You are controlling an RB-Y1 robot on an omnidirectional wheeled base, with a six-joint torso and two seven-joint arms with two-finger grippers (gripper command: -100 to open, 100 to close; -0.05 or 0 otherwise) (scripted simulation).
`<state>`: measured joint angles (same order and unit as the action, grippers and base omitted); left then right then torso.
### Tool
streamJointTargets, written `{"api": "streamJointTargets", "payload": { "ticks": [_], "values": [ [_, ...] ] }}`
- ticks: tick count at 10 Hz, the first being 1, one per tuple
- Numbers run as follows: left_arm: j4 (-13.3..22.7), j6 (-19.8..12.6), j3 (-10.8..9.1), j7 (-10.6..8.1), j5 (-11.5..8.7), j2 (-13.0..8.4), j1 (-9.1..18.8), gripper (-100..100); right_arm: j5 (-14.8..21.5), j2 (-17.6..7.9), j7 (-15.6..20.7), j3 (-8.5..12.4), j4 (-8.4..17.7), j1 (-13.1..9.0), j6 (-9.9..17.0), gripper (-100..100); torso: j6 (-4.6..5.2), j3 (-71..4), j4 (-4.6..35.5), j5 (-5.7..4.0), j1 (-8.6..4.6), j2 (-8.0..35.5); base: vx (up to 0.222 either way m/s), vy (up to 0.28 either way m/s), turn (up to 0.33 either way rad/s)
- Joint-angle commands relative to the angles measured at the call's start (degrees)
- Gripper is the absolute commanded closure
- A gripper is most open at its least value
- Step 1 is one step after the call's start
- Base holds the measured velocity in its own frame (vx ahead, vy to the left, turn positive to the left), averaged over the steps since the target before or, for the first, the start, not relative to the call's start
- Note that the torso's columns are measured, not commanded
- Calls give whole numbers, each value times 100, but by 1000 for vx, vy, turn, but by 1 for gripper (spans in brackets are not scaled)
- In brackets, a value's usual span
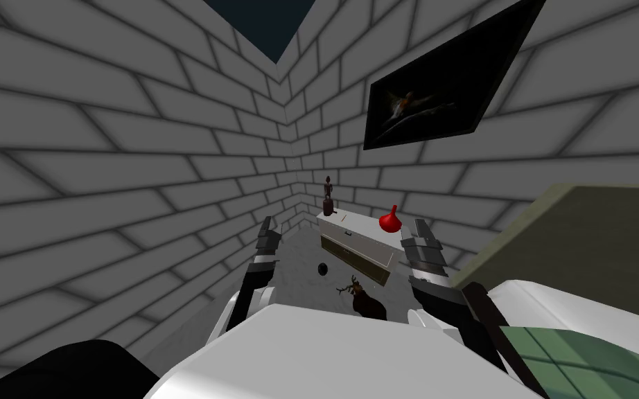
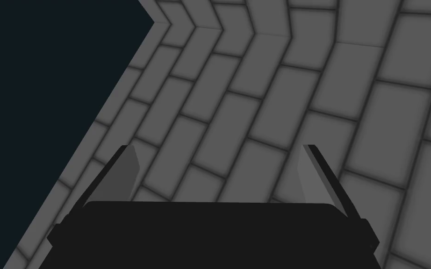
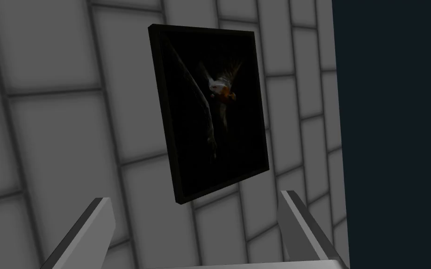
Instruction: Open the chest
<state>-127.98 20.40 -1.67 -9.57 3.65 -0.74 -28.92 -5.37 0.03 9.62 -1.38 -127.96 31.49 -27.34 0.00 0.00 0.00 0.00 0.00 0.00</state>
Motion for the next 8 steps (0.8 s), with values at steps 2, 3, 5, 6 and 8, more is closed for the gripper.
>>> {"api": "streamJointTargets", "payload": {
  "ticks": [2,3,5,6,8],
  "values": [
    [0,0,0,0,0,0,0,0,0,0,0,0,0,0,0,0,0,-1200,600,0,0,597,0,0,0],
    [-1,0,0,0,0,0,0,0,0,0,0,0,-1,0,0,0,0,-2014,1006,0,0,1003,0,0,0],
    [-1,0,0,0,0,0,0,0,0,0,0,0,-1,0,0,0,0,-3692,1846,0,0,1845,0,0,0],
    [-1,0,0,0,0,0,0,0,0,0,0,0,-1,0,0,0,0,-4536,2268,0,0,2269,0,0,0],
    [-2,1,0,0,0,0,0,0,0,0,0,0,-2,0,-1,0,0,-6227,3114,0,0,3116,0,0,0]
  ]
}}
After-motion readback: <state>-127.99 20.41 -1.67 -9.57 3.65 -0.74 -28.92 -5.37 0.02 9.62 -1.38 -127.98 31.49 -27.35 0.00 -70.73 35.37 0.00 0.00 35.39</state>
